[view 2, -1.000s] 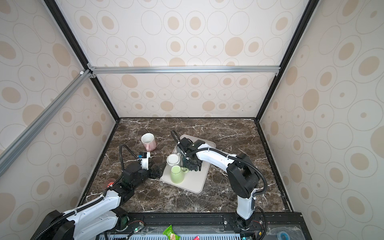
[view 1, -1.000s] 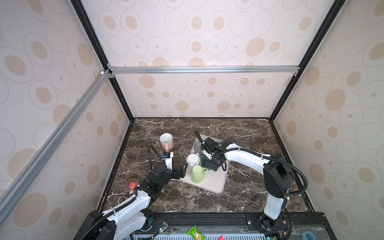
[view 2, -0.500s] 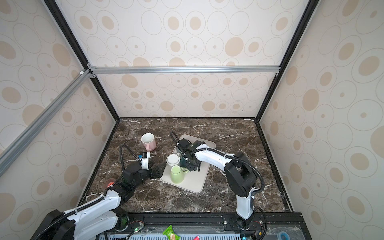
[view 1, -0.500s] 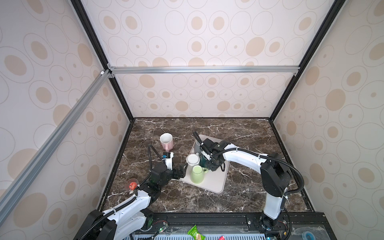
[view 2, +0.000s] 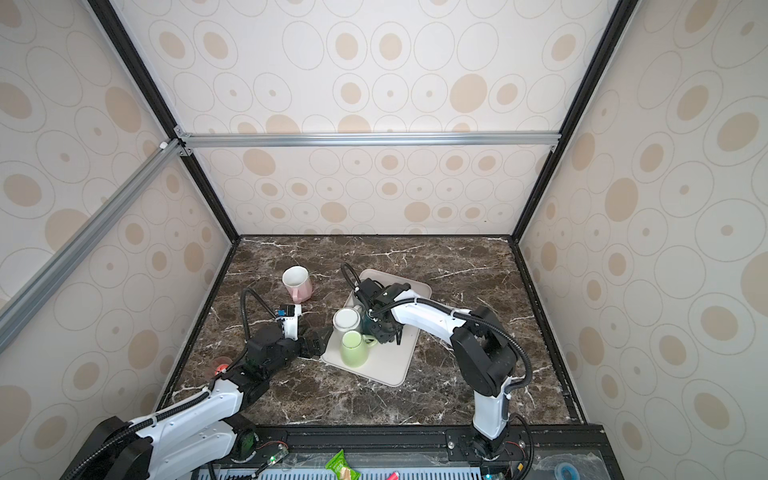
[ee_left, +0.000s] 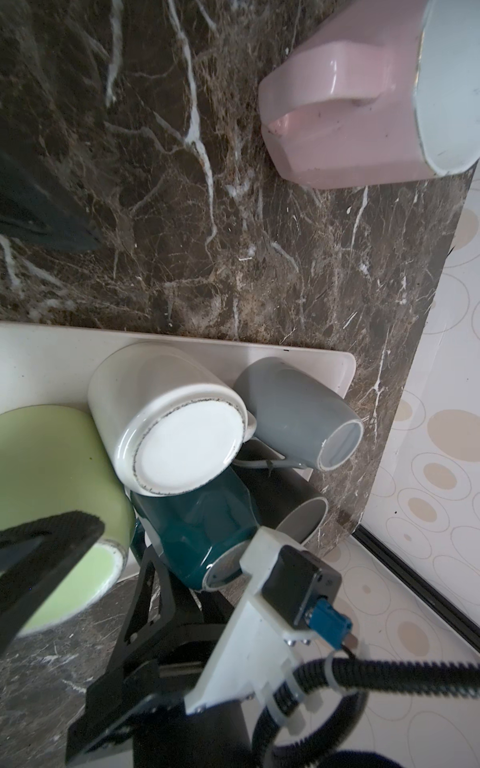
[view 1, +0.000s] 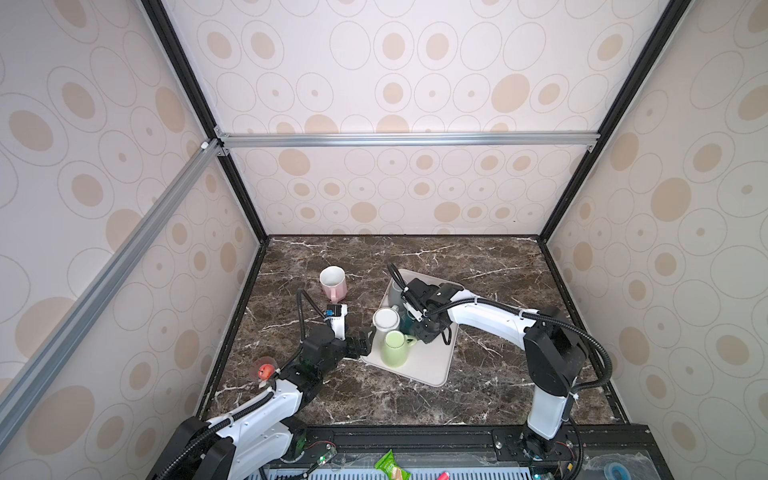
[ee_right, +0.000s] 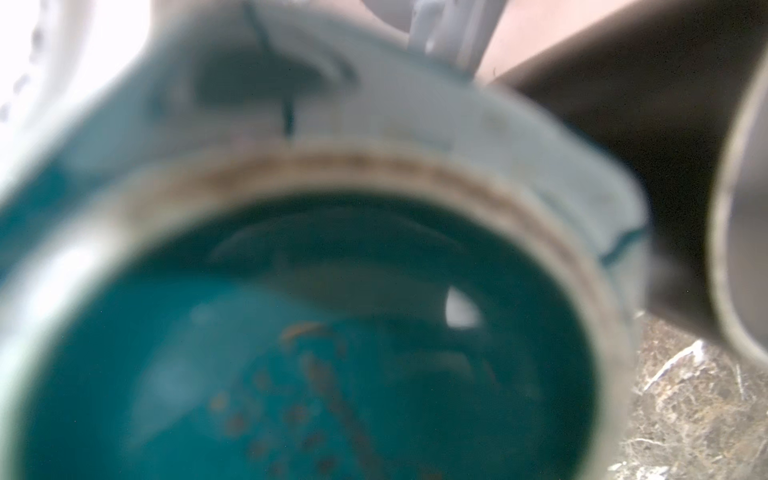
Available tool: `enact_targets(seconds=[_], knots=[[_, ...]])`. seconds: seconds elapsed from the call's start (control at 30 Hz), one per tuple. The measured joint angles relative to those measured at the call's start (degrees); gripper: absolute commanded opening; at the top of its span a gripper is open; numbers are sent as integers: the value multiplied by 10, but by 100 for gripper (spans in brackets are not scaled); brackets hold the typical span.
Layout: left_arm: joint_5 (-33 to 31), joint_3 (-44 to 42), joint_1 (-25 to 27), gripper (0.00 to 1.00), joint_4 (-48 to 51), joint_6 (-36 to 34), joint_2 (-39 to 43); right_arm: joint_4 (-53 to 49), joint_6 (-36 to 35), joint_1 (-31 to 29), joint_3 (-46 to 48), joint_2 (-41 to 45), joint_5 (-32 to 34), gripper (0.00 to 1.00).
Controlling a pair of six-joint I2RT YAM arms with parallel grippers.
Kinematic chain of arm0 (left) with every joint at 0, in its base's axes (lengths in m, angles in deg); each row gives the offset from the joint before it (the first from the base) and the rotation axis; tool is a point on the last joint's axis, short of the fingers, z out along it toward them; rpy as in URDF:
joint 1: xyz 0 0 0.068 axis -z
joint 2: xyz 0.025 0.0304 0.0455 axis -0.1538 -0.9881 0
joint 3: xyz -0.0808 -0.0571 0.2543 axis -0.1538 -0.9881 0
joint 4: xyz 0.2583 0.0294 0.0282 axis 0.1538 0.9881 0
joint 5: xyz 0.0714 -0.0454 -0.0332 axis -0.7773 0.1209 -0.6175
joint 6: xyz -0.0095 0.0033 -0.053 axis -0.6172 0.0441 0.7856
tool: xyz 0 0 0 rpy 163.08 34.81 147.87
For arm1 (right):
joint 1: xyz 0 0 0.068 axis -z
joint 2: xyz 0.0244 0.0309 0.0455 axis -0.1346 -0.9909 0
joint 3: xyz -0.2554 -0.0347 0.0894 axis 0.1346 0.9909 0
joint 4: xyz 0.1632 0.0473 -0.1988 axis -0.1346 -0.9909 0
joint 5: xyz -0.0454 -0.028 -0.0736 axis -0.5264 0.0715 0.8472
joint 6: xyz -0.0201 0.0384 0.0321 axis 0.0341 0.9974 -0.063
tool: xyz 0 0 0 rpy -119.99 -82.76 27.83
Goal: Turn the mug right side up
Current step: 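Close the right gripper on the teal mug's body, then lift the teal mug off the tray with the right gripper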
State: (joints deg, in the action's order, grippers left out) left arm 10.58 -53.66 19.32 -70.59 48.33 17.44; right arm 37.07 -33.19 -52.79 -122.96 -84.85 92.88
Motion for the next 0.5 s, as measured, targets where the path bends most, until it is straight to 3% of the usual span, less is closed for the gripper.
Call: enact_targets(seconds=[0.5], knots=[[0,0,2,98,-1,0,-3,57,23,0,121,101,-24,1]])
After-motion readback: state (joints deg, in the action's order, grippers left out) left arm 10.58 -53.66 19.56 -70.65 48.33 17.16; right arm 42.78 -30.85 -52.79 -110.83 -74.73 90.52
